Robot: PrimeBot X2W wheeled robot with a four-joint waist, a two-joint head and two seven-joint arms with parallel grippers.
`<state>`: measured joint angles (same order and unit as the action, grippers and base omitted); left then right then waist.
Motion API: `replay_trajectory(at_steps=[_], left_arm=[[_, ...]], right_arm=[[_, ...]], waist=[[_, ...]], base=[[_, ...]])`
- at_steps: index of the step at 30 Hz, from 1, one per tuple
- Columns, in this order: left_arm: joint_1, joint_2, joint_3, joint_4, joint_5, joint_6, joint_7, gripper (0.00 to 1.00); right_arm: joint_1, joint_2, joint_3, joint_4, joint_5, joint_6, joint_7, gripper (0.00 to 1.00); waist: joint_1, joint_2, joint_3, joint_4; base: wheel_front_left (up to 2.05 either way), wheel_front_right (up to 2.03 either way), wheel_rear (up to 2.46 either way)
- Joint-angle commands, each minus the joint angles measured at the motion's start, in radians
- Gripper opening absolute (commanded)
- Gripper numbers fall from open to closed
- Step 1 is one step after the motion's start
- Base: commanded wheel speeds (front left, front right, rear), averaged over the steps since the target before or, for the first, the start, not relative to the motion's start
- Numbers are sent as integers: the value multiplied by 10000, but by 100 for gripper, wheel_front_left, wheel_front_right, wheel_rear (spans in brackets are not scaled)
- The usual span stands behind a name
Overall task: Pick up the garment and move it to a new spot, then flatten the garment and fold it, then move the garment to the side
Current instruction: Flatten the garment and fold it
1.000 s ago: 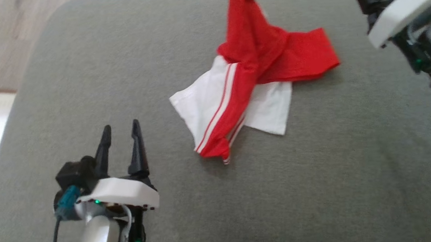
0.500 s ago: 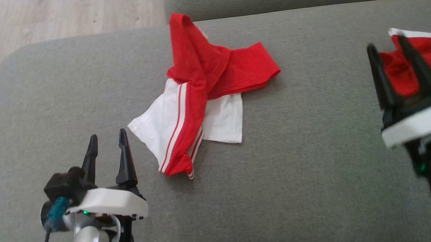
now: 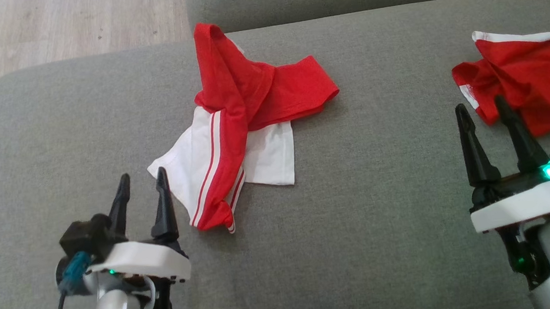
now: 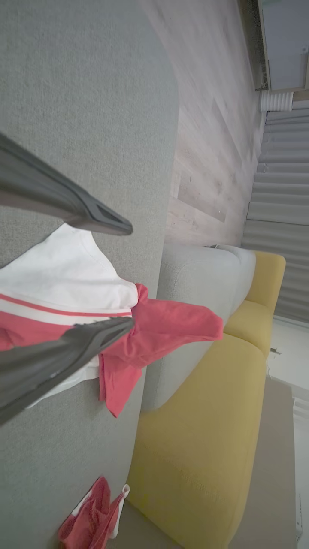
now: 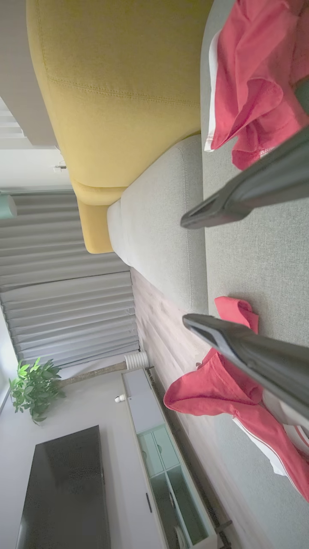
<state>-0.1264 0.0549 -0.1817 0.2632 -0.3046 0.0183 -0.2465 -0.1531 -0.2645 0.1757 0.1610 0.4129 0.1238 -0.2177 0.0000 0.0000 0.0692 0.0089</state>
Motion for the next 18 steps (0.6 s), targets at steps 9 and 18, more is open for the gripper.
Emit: replay_trajectory(at_steps=[9, 18], left_arm=[[-1460, 465, -29, 302, -911, -787, 2840, 100], [-3126, 1357, -819, 1422, -1533, -1233, 7525, 100]], right_arm=[[-159, 153, -57, -403, -143, 69, 109, 100], [-333, 371, -33, -276, -67, 69, 51, 100]], waist=[[0, 0, -12, -187], [0, 0, 8, -723]], base=[[0, 0, 0], [0, 0, 0]])
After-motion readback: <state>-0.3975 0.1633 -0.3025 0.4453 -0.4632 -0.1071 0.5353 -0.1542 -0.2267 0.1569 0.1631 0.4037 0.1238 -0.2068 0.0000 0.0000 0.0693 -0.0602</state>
